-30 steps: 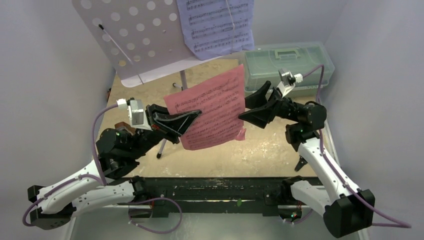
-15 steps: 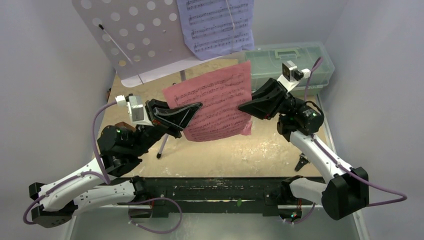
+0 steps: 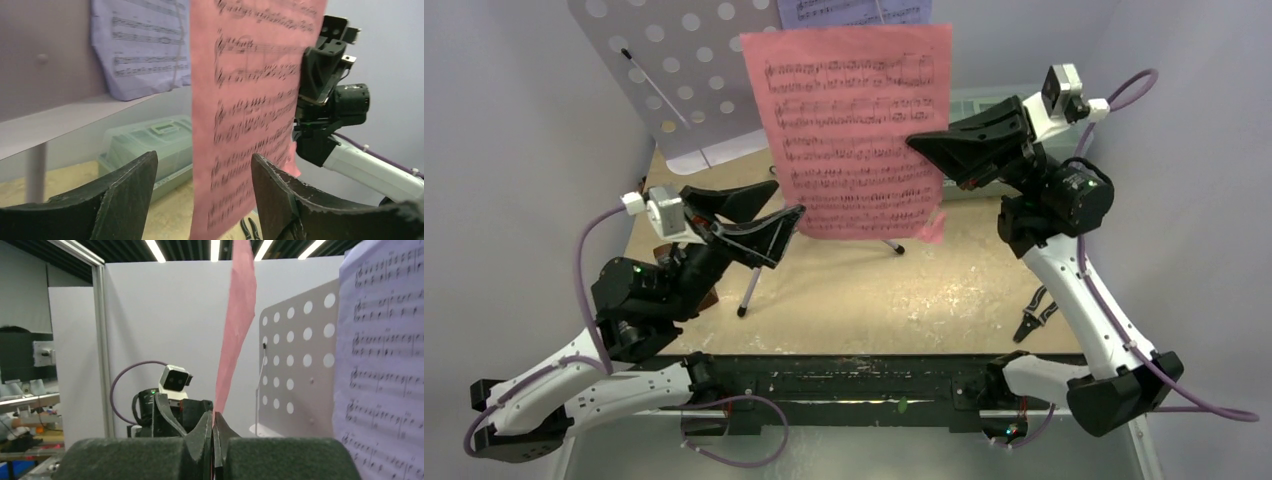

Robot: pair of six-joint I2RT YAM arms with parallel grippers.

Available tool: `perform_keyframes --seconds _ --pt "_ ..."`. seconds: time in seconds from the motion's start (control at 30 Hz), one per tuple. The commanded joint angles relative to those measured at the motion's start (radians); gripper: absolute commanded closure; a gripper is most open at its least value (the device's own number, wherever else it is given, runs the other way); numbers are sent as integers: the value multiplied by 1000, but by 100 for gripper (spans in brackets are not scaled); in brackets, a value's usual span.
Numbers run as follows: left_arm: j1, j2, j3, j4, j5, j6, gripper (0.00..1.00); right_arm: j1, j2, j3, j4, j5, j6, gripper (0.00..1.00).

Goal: Set up the instrument practice props

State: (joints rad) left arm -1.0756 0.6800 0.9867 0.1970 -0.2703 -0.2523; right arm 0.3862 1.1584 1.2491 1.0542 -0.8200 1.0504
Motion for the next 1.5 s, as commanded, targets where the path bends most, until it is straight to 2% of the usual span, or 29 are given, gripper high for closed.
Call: perform_keyframes --seconds 0.0,0.2,0.33,0.47,0.63,0.87,1.13,1.23,1.47 --pt "0 -71 27 -100 -211 -40 31 6 120 177 -104 30 -80 100" --pt "0 -112 72 -239 -417 -80 29 28 271 389 -103 31 -79 100" --pt "0 -114 120 -324 -528 -90 28 66 325 502 -199 60 -170 100" --pt "0 -101 168 -337 -596 -63 27 110 386 628 -303 79 -256 100" --pt "0 -5 296 -354 -649 -1 22 148 451 770 -406 114 -333 100" --pt "0 127 453 -407 -785 38 15 174 499 848 -437 150 -372 100" --pt "0 178 434 -229 -871 195 18 198 585 988 -492 162 -407 100" --pt "0 193 385 -80 -901 326 21 204 593 986 -483 161 -415 100" --pt "0 266 386 37 -933 493 25 209 608 992 -495 181 -454 100"
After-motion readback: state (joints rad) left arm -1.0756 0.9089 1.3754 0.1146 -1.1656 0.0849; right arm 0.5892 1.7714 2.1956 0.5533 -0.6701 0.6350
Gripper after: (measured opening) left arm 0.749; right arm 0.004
